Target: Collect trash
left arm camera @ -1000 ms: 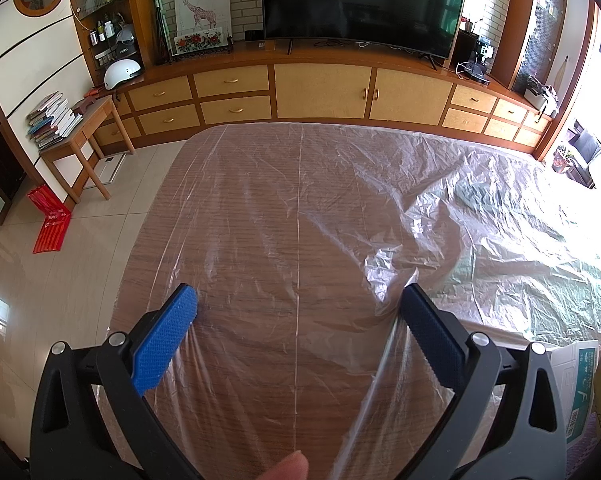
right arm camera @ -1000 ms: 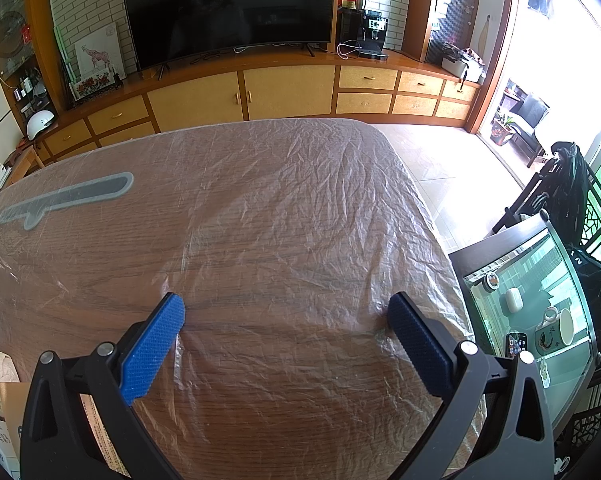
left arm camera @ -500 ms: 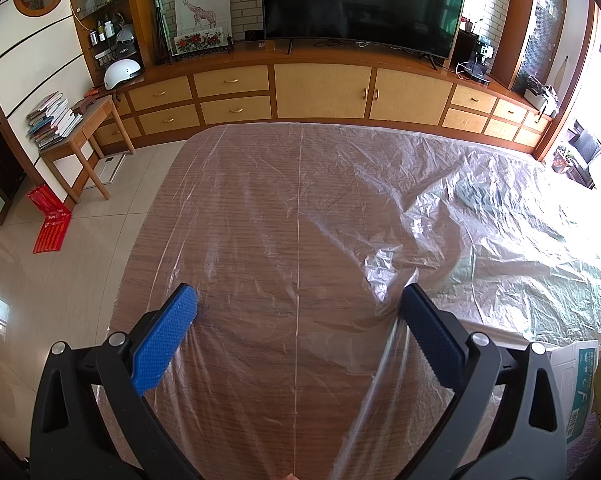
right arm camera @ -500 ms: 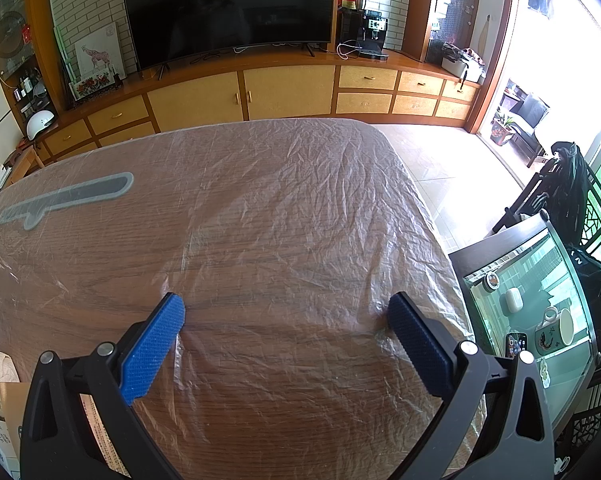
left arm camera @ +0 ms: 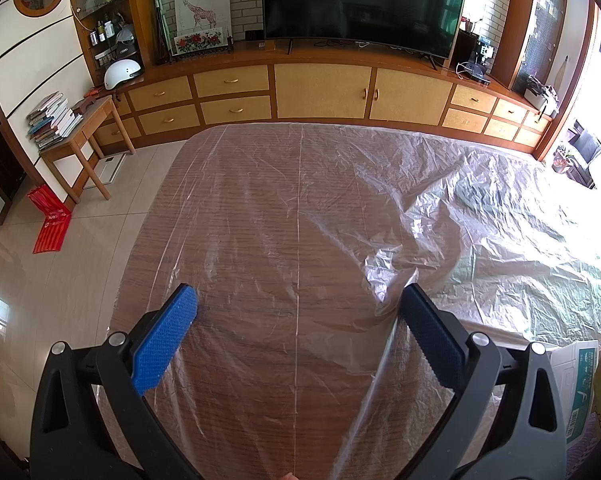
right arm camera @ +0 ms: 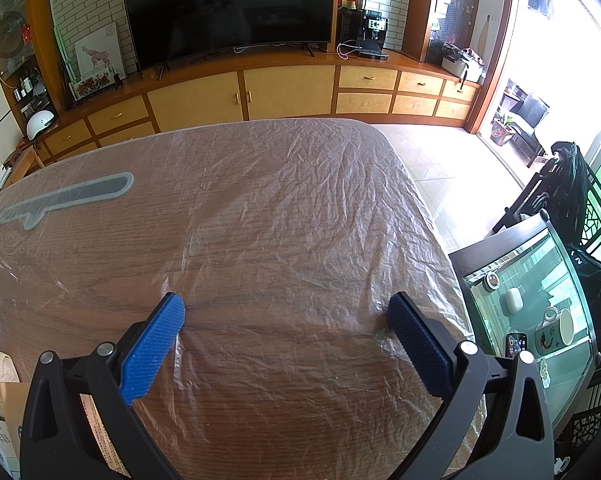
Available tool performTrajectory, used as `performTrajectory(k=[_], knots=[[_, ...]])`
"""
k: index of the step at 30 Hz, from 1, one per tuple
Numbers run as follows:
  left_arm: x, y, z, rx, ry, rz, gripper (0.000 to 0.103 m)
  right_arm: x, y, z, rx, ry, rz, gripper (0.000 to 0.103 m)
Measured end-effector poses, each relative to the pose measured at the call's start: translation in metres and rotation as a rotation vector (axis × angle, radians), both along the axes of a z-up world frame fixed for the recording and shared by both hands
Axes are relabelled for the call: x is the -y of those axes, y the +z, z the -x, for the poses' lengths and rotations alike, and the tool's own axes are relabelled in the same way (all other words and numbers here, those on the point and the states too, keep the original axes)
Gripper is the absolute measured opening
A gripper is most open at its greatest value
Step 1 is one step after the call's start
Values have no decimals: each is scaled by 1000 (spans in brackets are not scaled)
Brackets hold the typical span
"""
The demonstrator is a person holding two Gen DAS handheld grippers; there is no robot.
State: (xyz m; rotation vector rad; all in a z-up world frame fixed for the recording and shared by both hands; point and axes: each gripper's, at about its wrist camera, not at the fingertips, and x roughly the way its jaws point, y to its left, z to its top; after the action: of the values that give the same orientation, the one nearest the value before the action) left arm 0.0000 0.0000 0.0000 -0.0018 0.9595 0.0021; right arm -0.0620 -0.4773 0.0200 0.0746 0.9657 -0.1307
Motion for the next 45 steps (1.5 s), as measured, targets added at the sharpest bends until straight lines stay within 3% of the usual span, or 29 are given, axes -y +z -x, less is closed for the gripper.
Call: performTrajectory(k=[14, 18, 22, 26, 32, 36, 41, 45], knots=[[0, 0, 0, 0, -1, -1, 102, 3, 0, -3, -4, -1, 1, 99], [-2, 2, 1, -9, -4, 9, 101, 16, 9, -1, 4, -80, -50, 99], [-6, 31, 10, 60, 0, 24, 101, 22, 39, 5, 58, -134, -75, 99], [2, 71, 29, 142, -57, 52, 101, 28, 68, 22, 111, -117, -76, 99], [48, 125, 94, 224, -311, 193, 101, -6, 95, 47, 102, 13, -122, 99], [97, 142, 147, 231, -527, 246, 102, -34, 91, 65, 45, 82, -156, 99], [169, 143, 196, 223, -789, 195, 102, -75, 84, 72, 1, 175, -115, 99], [210, 128, 208, 183, -907, 102, 102, -90, 68, 63, -56, 218, -124, 99]])
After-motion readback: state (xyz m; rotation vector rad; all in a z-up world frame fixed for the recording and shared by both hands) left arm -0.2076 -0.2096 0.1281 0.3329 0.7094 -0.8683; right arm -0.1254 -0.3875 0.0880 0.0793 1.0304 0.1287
